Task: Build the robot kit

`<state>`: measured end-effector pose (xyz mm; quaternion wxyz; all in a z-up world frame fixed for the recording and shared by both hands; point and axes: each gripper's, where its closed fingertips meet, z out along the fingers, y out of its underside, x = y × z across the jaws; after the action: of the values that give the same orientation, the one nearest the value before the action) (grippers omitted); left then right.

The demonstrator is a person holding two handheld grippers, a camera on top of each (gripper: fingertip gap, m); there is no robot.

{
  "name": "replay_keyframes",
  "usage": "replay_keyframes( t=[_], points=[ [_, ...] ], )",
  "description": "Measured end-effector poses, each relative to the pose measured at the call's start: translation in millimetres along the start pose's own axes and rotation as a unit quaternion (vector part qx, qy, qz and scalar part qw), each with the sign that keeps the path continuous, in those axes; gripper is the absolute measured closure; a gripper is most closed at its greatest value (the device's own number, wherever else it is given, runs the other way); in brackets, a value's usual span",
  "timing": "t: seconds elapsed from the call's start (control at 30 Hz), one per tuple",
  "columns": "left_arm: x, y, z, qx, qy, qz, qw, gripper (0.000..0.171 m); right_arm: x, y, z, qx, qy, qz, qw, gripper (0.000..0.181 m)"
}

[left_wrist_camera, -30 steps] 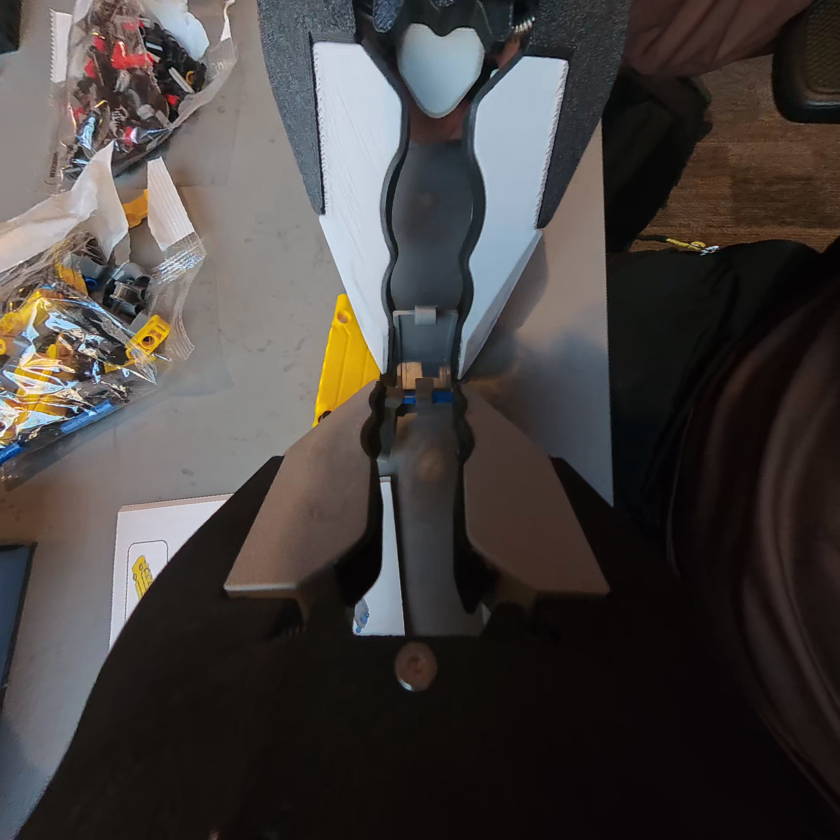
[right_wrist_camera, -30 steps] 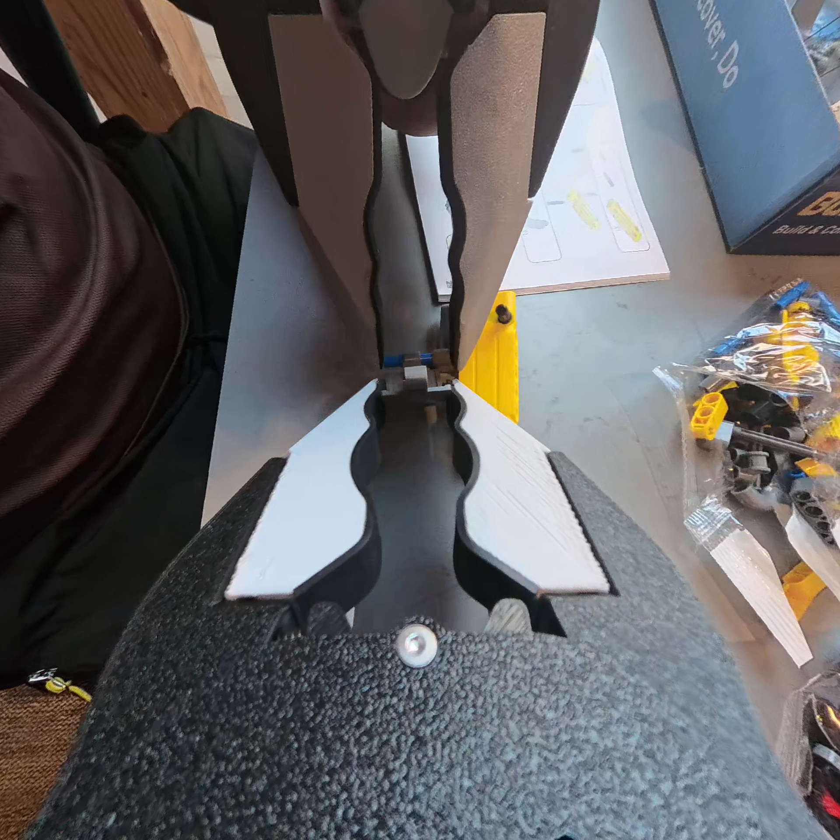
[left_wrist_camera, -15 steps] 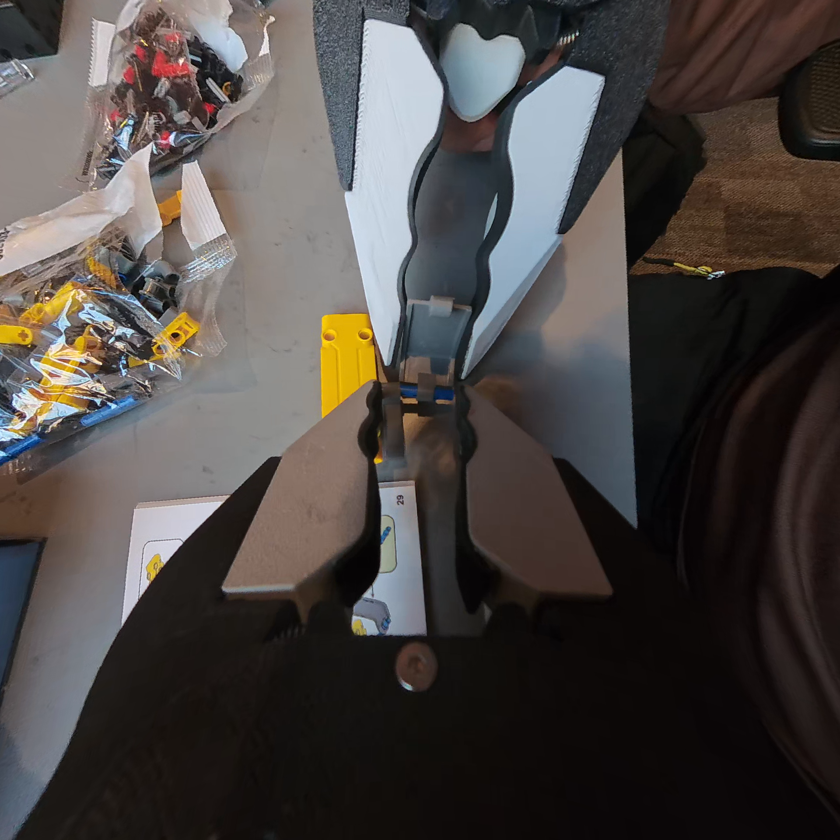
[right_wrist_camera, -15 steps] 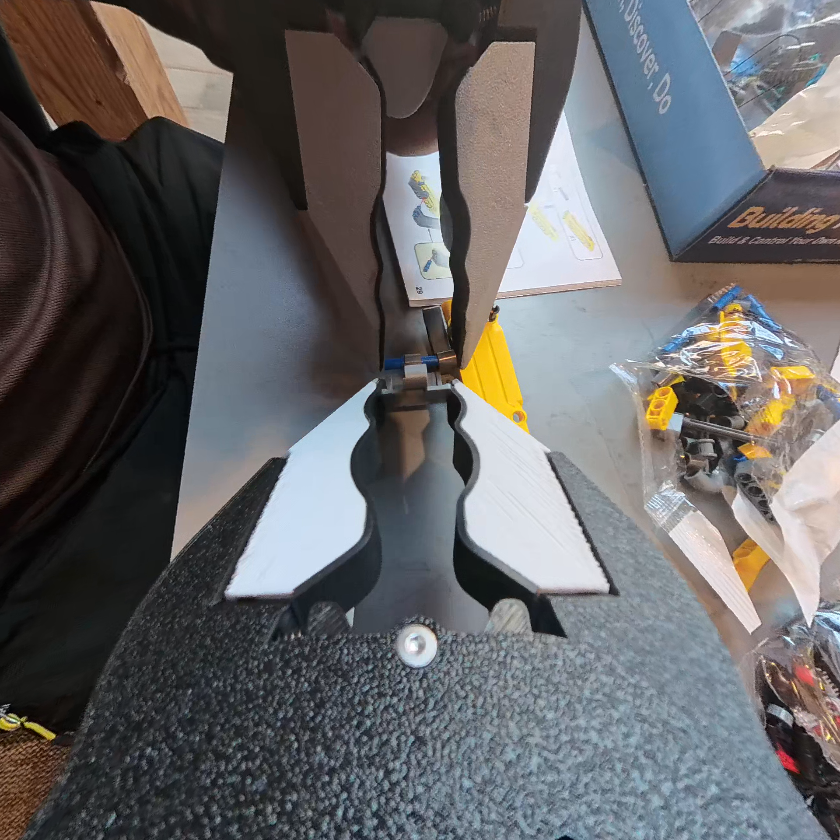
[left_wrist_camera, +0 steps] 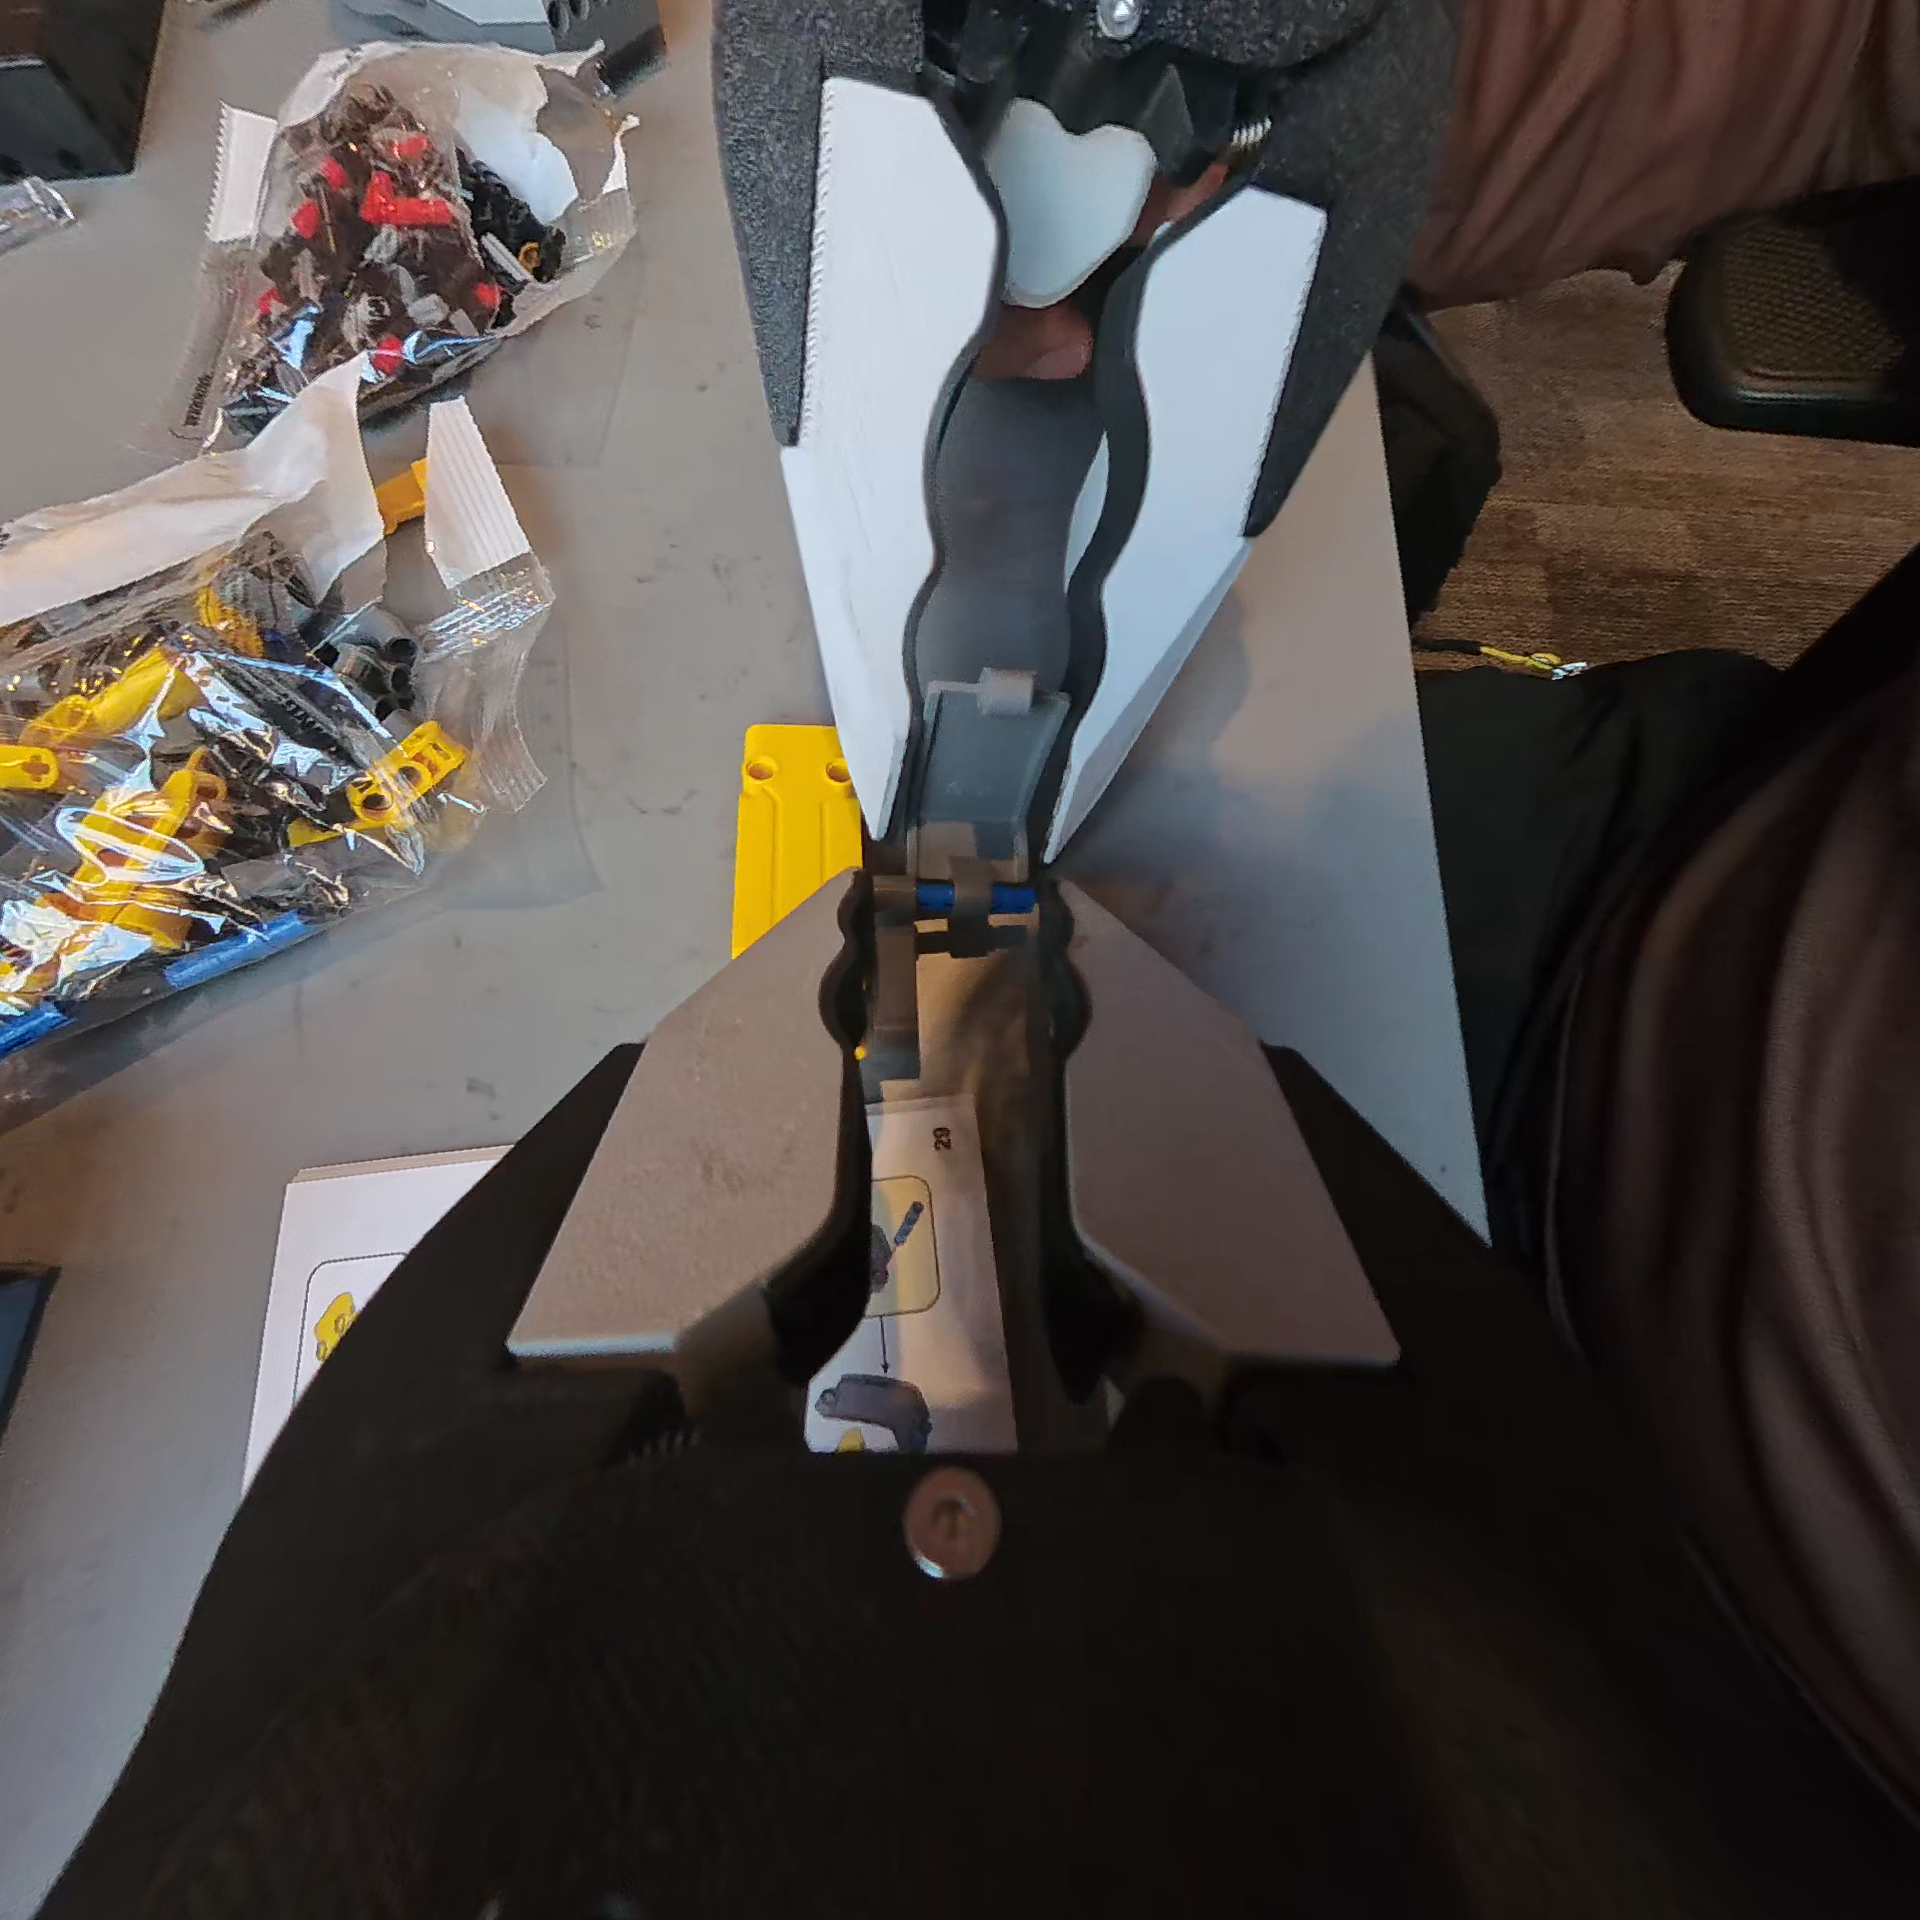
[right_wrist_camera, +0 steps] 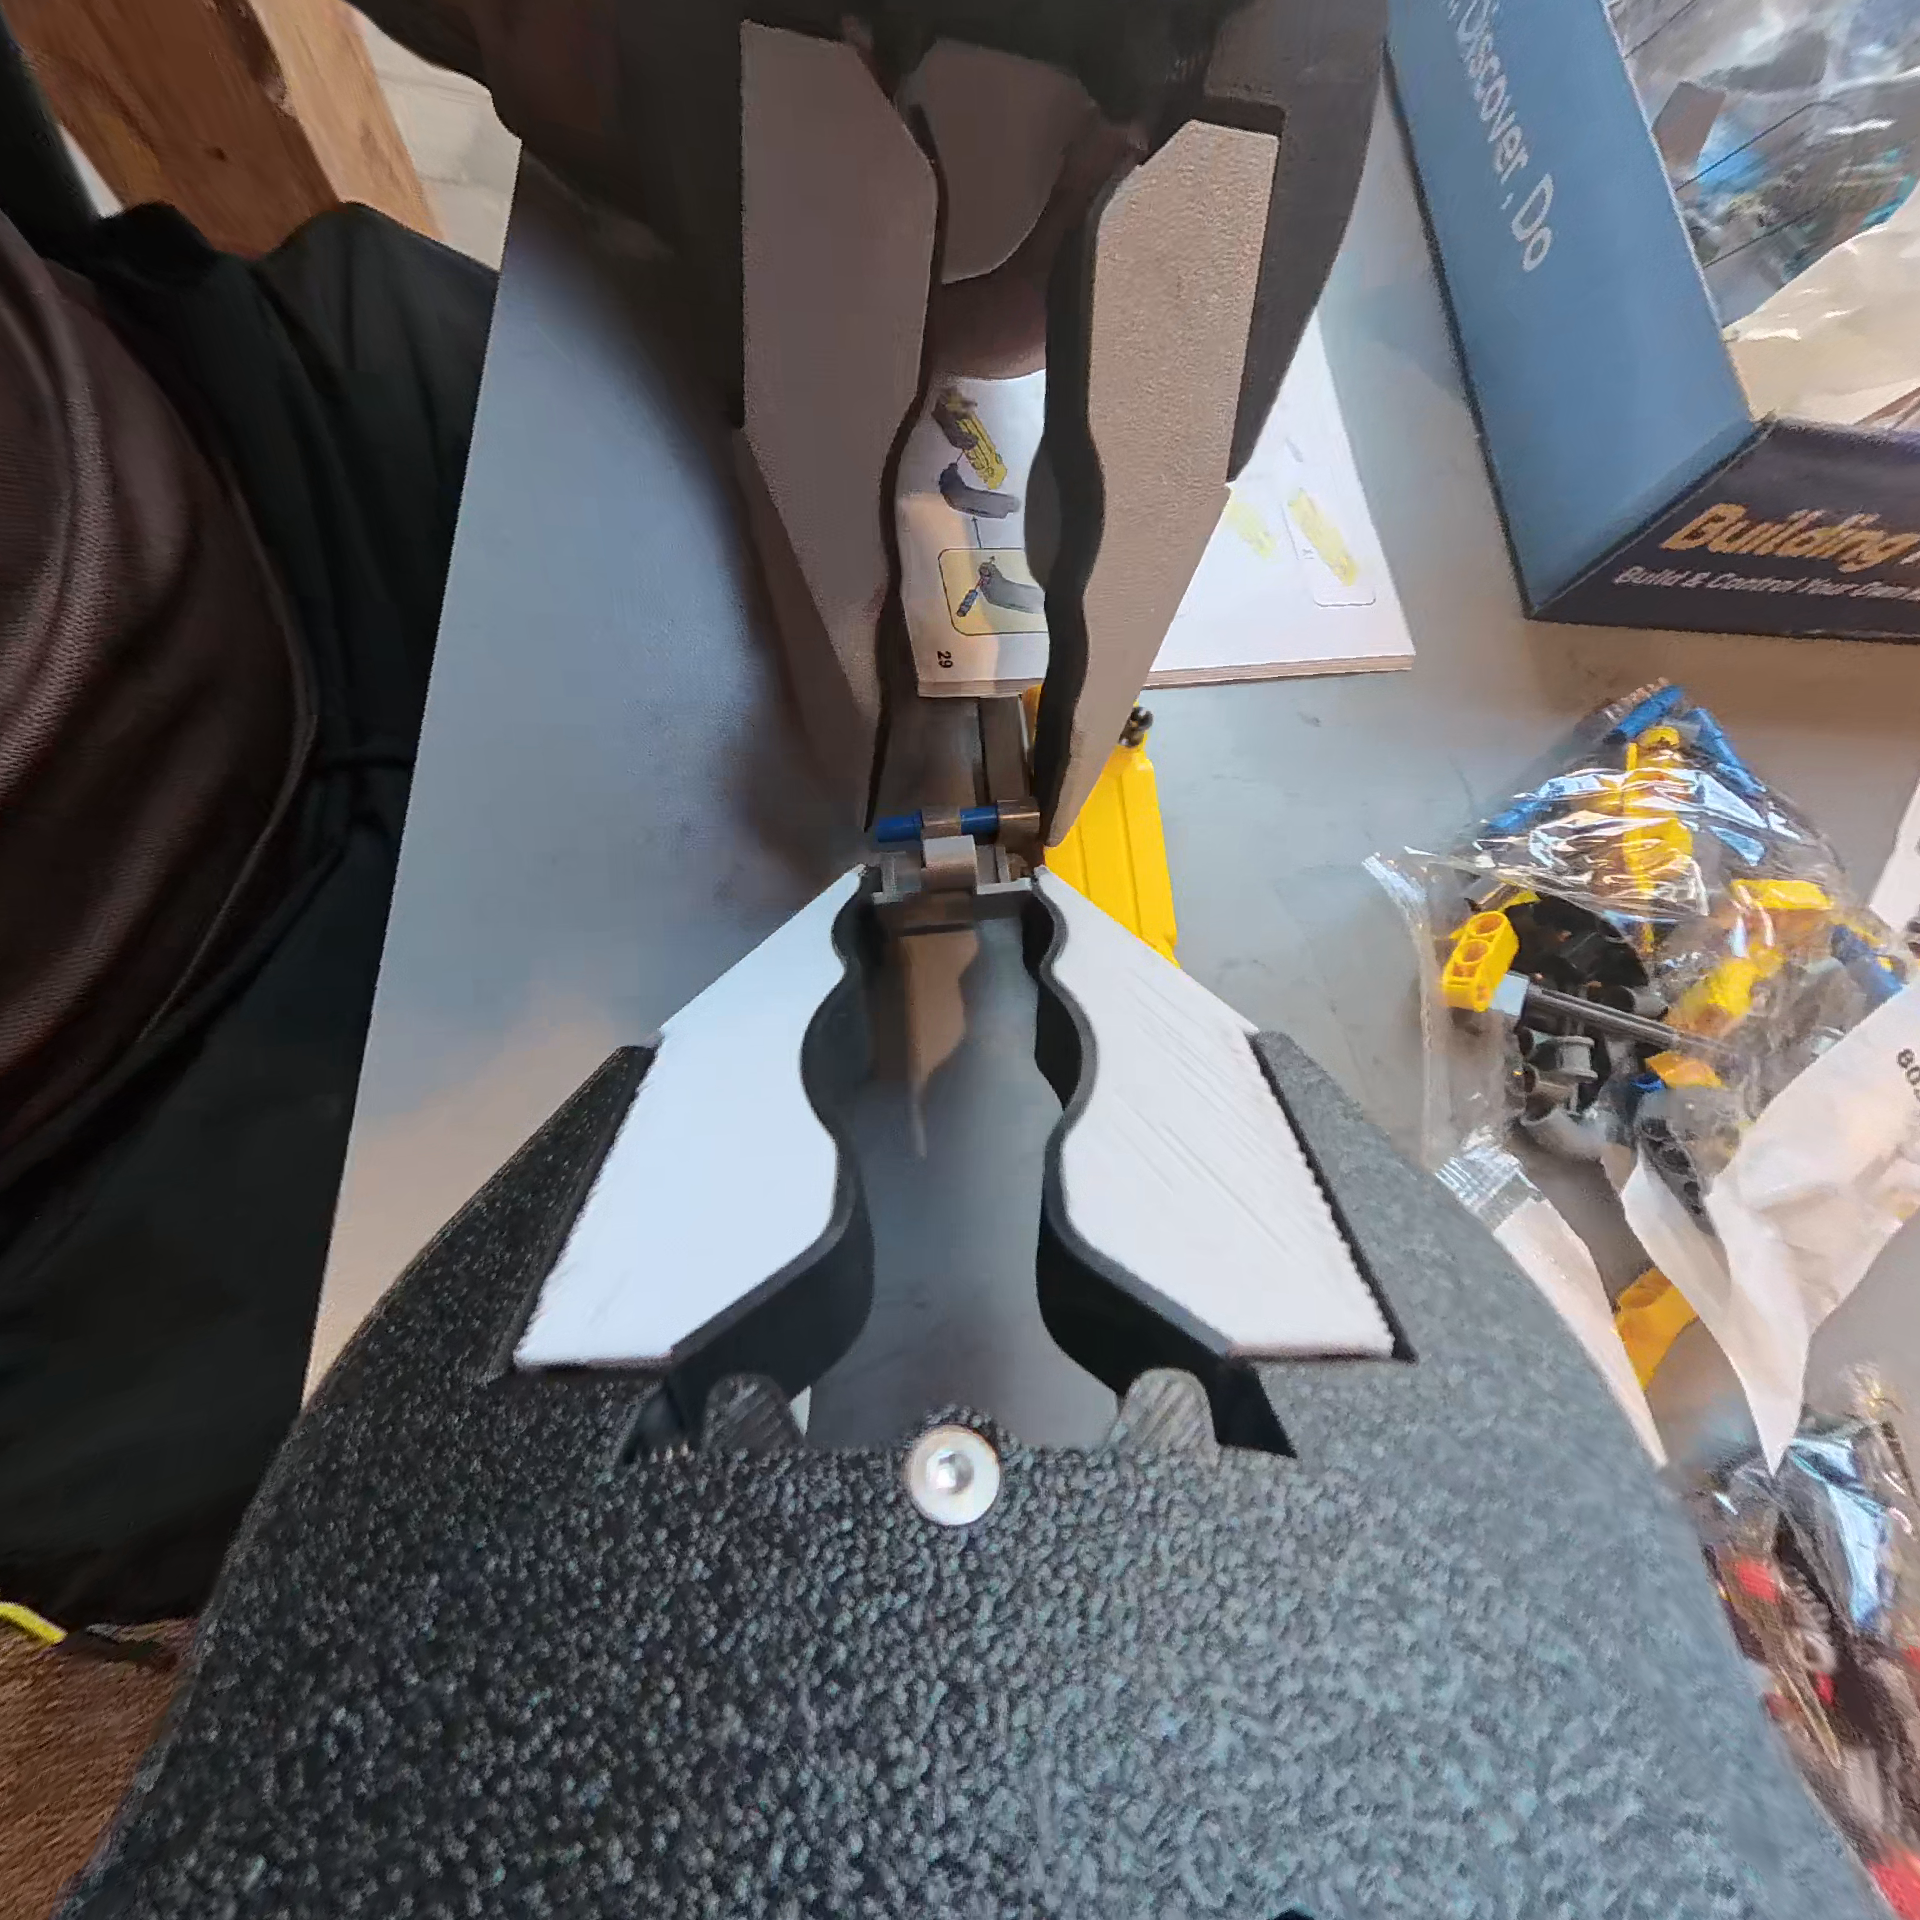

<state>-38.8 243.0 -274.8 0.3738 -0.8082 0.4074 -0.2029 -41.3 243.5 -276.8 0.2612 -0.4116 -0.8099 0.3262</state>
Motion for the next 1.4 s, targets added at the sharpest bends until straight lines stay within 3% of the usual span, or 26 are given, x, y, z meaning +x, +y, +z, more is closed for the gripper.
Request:
replay_keyframes(
  t=[0.3,0.47,0.6,0.93,1.4],
  points=[
    [-5.9,1.6,0.6,-0.006,-0.034,0.007,0.999,0.143,4.8,0.1,2.9,-0.001,-0.002,0.019,1.0,0.155],
    [-0.8,2.0,0.6,-0.006,-0.019,0.011,1.0,0.132,4.8,0.6,3.3,0.001,-0.007,0.021,1.0,0.155],
    [-6.6,2.5,0.9,-0.01,-0.047,0.023,0.999,0.143,5.1,0.1,2.8,0.004,-0.007,0.023,1.0,0.155],
    [-8.2,1.6,-0.5,-0.004,-0.037,0.003,0.999,0.144,7.3,-0.2,2.6,0.0,0.027,-0.015,1.0,0.155],
    [-11.0,1.3,-1.1,-0.002,-0.038,-0.011,0.999,0.144,10.1,0.6,2.2,-0.004,0.027,0.006,1.0,0.155]
  ],
)
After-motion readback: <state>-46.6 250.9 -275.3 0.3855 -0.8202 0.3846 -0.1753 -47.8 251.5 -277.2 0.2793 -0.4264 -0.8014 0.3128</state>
